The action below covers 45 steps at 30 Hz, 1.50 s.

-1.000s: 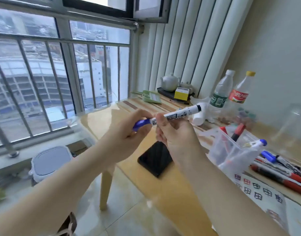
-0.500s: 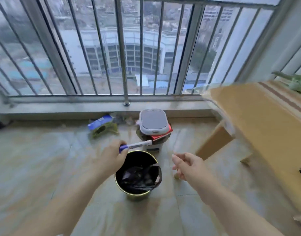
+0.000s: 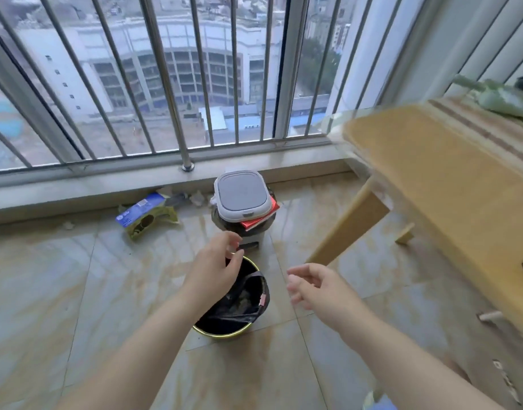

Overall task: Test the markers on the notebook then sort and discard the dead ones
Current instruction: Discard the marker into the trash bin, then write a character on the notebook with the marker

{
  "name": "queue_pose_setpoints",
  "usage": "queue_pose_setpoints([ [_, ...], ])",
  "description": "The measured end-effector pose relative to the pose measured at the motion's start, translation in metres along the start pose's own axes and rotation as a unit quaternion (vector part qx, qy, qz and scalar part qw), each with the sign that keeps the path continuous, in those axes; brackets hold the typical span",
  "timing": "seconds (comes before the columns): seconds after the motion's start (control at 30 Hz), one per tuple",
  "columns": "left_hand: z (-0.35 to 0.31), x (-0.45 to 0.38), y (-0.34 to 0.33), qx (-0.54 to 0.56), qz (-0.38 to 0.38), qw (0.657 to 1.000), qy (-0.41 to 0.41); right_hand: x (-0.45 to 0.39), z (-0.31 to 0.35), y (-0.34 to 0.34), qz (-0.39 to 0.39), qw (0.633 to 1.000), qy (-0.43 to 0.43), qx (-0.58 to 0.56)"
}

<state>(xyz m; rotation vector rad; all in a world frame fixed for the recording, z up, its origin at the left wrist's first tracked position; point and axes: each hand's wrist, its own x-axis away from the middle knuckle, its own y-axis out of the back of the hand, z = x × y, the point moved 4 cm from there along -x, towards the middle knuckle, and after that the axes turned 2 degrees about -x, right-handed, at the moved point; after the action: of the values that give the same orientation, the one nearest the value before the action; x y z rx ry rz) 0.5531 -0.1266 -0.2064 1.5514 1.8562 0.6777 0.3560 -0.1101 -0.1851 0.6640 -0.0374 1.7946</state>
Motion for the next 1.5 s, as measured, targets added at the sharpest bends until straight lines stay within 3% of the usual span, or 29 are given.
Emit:
queue_pose_setpoints([
  [0.13, -0.13, -0.028, 0.009, 0.068, -0.022, 0.979, -0.19, 0.05, 0.045, 0.064, -0.051, 0.995, 0.087, 0.012],
  [0.27, -0.27, -0.021, -0.006, 0.12, 0.025, 0.916, -0.383, 0.127, 0.063, 0.157, -0.172, 0.975, 0.138, -0.002],
  [0.4, -0.385, 0.024, -0.049, 0.122, 0.095, 0.84, -0.519, 0.208, 0.029, 0.248, -0.321, 0.941, 0.109, -0.007],
  [0.53, -0.468, 0.078, -0.099, 0.138, 0.156, 0.775, -0.596, 0.287, -0.035, 0.317, -0.423, 0.904, 0.063, -0.013],
  [0.63, -0.511, 0.116, -0.14, 0.143, 0.185, 0.75, -0.619, 0.336, -0.083, 0.356, -0.489, 0.871, 0.026, 0.035],
  [0.77, -0.543, 0.15, -0.183, 0.127, 0.208, 0.752, -0.612, 0.364, -0.131, 0.401, -0.535, 0.83, -0.035, 0.156],
  [1.03, -0.576, 0.172, -0.228, 0.065, 0.255, 0.765, -0.588, 0.335, -0.161, 0.461, -0.471, 0.804, -0.086, 0.354],
  [1.2, -0.575, 0.166, -0.241, 0.064, 0.262, 0.764, -0.586, 0.314, -0.161, 0.471, -0.44, 0.766, -0.089, 0.459],
  [1.4, -0.572, 0.162, -0.251, 0.062, 0.277, 0.765, -0.578, 0.316, -0.161, 0.47, -0.438, 0.769, -0.097, 0.455],
  [1.5, -0.573, 0.163, -0.248, 0.067, 0.283, 0.765, -0.575, 0.336, -0.151, 0.465, -0.508, 0.8, -0.065, 0.313],
])
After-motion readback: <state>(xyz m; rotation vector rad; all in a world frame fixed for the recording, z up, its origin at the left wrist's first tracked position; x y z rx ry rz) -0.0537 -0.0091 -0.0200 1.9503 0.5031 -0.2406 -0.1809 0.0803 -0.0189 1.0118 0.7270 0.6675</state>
